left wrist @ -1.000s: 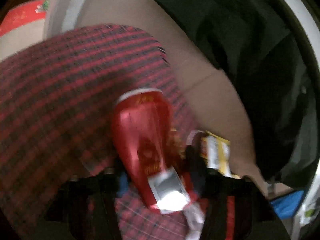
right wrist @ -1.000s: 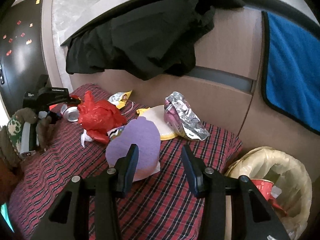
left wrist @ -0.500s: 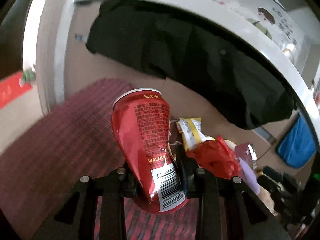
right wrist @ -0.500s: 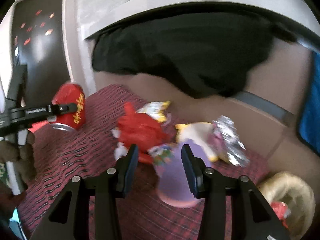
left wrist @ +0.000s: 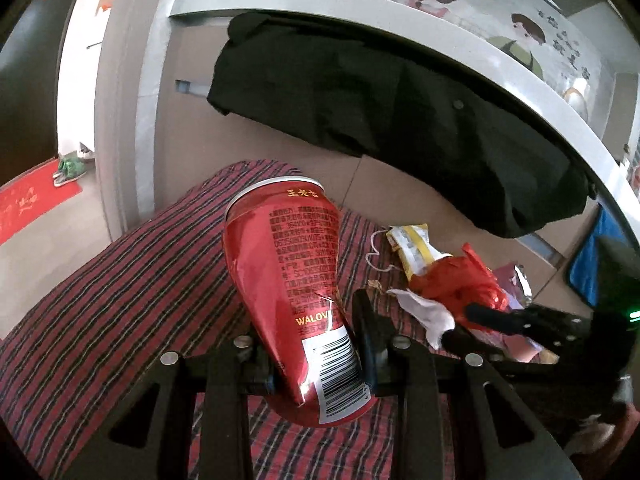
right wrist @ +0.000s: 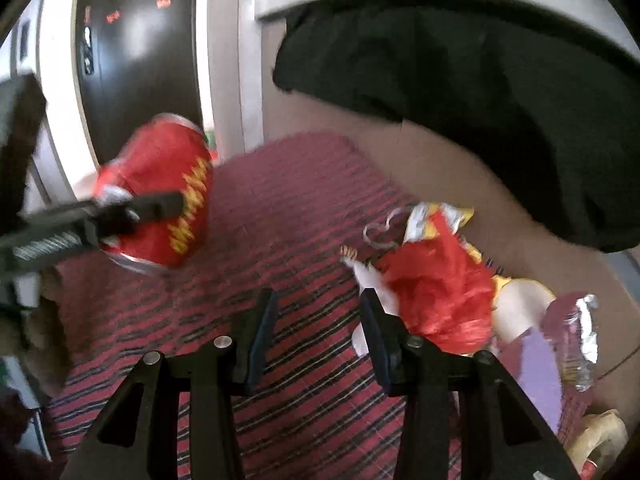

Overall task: Collect trash
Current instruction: 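Grasp the white tissue with the right gripper while the left gripper holds the can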

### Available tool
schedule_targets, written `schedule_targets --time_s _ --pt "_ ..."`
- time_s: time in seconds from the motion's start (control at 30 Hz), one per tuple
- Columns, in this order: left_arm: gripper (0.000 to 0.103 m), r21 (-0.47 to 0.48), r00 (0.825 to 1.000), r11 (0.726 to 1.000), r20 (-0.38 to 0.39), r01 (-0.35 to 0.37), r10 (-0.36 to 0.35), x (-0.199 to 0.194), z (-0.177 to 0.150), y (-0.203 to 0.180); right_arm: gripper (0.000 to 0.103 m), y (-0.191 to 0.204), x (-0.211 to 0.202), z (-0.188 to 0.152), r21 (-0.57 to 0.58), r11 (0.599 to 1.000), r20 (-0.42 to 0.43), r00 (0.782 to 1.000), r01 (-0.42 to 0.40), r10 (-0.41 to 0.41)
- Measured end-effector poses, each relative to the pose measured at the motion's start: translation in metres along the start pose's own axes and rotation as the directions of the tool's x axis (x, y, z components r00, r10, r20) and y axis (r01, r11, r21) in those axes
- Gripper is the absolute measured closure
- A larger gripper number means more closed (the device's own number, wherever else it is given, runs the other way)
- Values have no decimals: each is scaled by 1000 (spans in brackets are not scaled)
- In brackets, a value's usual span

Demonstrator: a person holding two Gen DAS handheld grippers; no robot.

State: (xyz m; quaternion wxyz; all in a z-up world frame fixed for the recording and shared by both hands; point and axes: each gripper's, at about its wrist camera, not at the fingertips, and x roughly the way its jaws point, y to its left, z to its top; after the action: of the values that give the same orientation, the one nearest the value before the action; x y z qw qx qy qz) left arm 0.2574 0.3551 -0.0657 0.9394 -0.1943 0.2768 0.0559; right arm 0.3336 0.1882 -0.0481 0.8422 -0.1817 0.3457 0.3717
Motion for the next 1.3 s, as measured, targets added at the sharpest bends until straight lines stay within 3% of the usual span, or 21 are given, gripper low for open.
schedule_targets --time_s 0.27,0.33,0.5,0.67,0.93,1.07,1.3 --pt "71 19 1000 1000 10 3 -3 -7 -8 7 69 -27 51 -5 23 982 -98 978 189 -186" --pt "71 19 1000 1000 9 9 -9 -7 -9 6 77 -33 53 -8 39 980 -115 975 196 -190" --pt "71 31 1000 999 7 23 -23 -9 -7 -4 92 -44 29 -11 119 983 -90 988 138 -128" --pt "71 40 999 999 21 35 -36 -21 -5 -23 94 -42 -16 -10 144 987 -1 997 77 -78" --pt "71 123 998 991 32 47 -51 -41 -8 -74 94 -50 -74 -16 162 985 90 993 64 -79" --pt "71 159 998 986 28 56 -61 -48 -13 -97 94 -56 -85 -35 209 978 59 998 -2 -11" --pt "71 171 998 984 -14 56 -54 -48 -26 -110 94 -45 -79 -85 213 977 -14 1000 -15 18"
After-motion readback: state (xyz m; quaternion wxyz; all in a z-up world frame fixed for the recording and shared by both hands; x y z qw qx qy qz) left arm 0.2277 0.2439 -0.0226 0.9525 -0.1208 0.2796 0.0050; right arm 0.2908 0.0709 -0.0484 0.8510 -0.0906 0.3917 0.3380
